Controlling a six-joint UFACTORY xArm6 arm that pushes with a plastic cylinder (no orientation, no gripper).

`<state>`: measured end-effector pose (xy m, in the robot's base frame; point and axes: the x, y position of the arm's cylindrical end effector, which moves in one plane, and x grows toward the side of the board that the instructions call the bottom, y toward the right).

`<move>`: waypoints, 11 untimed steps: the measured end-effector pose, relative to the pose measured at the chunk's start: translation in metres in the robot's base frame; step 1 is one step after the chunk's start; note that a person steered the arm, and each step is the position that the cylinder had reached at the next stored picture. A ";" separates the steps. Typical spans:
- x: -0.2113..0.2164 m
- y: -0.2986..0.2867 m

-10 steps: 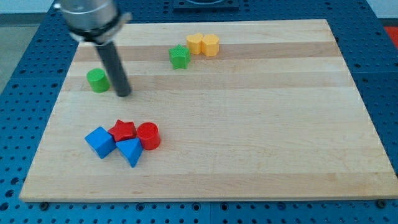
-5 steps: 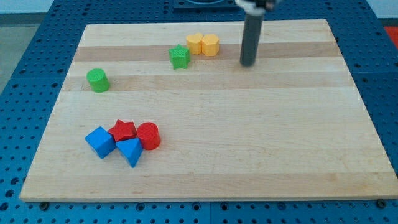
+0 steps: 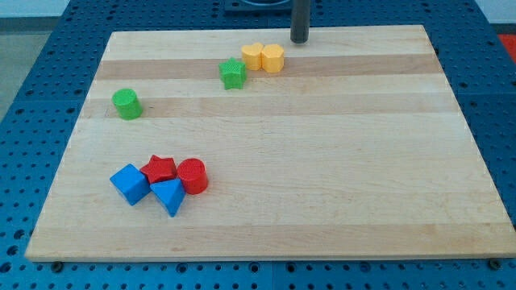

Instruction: Move the green star into the green circle

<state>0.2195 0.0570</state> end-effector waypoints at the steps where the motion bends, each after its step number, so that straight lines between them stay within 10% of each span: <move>1: 0.000 -0.009; 11: 0.113 -0.125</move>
<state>0.3324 -0.0682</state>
